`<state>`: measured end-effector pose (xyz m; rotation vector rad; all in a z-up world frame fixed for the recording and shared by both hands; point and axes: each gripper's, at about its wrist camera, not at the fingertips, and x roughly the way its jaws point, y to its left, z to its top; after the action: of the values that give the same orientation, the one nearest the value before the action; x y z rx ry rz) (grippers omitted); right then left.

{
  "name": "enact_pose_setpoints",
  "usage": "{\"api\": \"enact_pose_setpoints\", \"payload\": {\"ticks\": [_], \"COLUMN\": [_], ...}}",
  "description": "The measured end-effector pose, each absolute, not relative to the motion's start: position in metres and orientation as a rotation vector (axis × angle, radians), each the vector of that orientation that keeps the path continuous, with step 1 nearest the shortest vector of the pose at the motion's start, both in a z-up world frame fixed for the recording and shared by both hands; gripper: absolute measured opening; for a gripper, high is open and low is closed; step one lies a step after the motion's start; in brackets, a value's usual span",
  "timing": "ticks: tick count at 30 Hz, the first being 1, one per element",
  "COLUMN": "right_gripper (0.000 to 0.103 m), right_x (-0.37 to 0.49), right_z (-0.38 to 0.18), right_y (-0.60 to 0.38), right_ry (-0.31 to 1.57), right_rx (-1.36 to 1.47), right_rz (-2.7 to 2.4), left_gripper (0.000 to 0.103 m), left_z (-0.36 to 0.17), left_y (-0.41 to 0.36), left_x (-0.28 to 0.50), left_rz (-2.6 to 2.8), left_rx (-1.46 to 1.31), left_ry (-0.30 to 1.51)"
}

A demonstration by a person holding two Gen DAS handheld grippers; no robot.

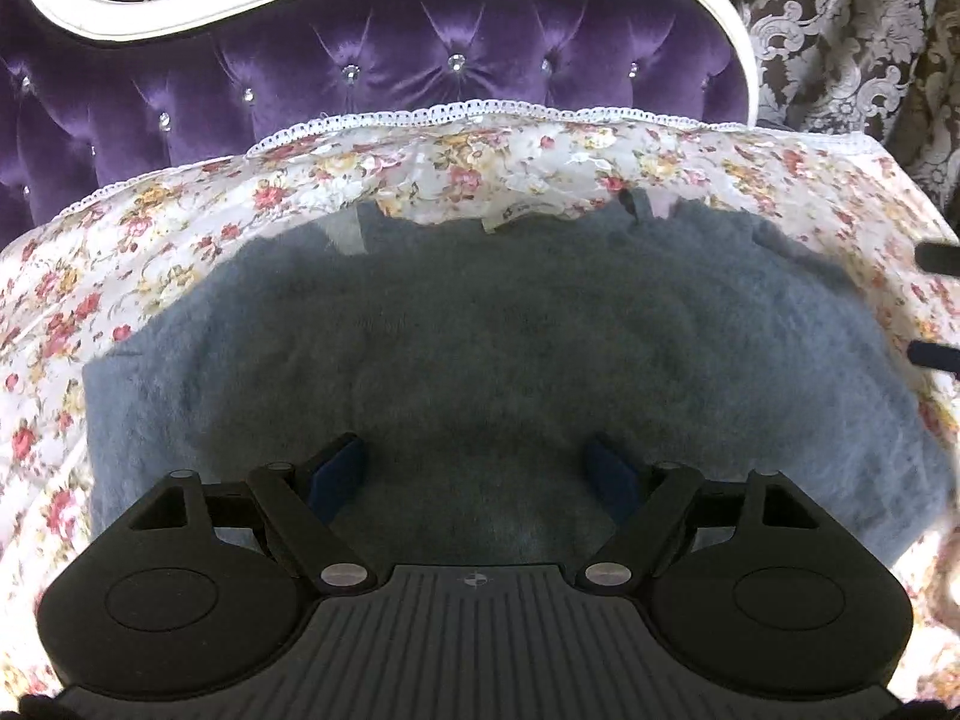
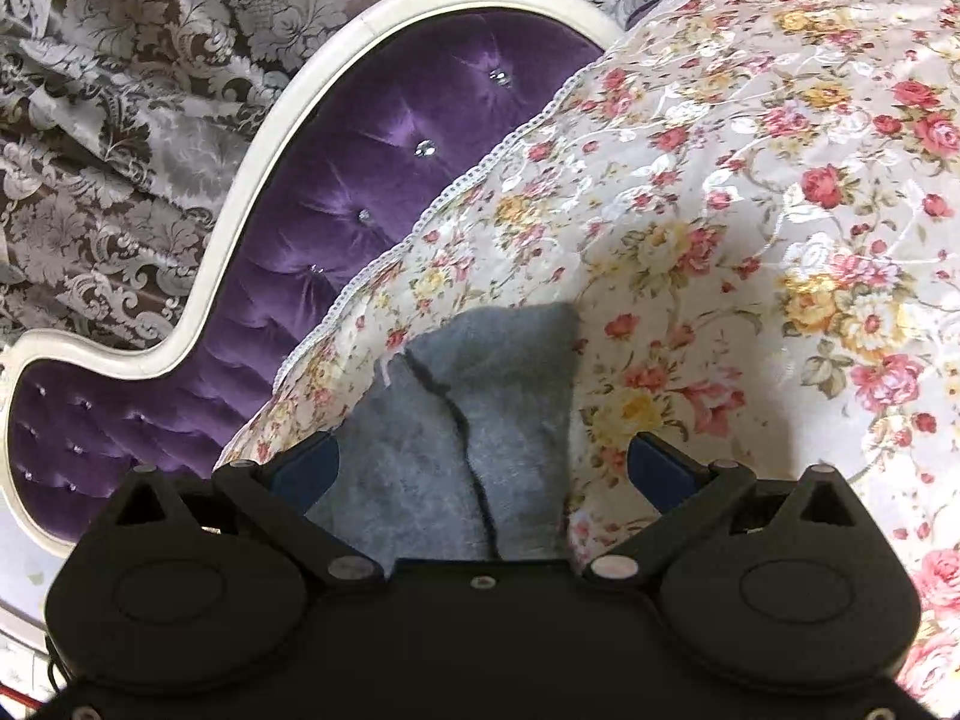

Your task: Fold small clothes

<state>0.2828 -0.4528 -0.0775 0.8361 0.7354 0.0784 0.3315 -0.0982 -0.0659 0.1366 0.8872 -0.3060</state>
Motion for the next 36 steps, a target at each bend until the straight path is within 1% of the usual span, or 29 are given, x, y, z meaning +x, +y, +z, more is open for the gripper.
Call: {"api": "enact_pose_setpoints", "payload": {"ticks": [5, 9, 11, 13, 18, 24, 30, 36], "right_gripper": [0.103, 0.103, 0.103, 0.103, 0.103, 0.103, 0.103, 0.103], "right_x": [0.285, 0.286, 0.286, 0.287, 0.288, 0.293, 0.303, 0.309], "right_z": [-0.079, -0.080, -0.082, -0.085, -0.090, -0.106, -0.108, -0.103], "right_y": [-0.445, -0.442, -0.443, -0.443, -0.445, -0.444, -0.430, -0.411], "right_ry": [0.770, 0.796, 0.813, 0.833, 0.855, 0.856, 0.816, 0.773], "right_rx": [0.818, 0.807, 0.807, 0.794, 0.785, 0.944, 0.902, 0.773], "right_rz": [0.108, 0.123, 0.130, 0.130, 0.141, 0.290, 0.364, 0.396], "left_gripper": [0.079, 0.079, 0.085, 0.085, 0.084, 0.084, 0.084, 0.084], "left_z": [-0.050, -0.065, -0.076, -0.076, -0.063, -0.050, -0.046, -0.048], "left_y": [-0.102, -0.115, -0.119, -0.120, -0.103, -0.074, -0.039, -0.007], "left_x": [0.353, 0.380, 0.383, 0.380, 0.361, 0.322, 0.288, 0.287], "left_rz": [-0.292, -0.257, -0.248, -0.246, -0.268, -0.276, -0.248, -0.209], "left_rx": [0.088, 0.117, 0.157, 0.171, 0.093, 0.007, -0.027, -0.031], "left_ry": [0.859, 0.923, 0.924, 0.903, 0.876, 0.826, 0.764, 0.768]}}
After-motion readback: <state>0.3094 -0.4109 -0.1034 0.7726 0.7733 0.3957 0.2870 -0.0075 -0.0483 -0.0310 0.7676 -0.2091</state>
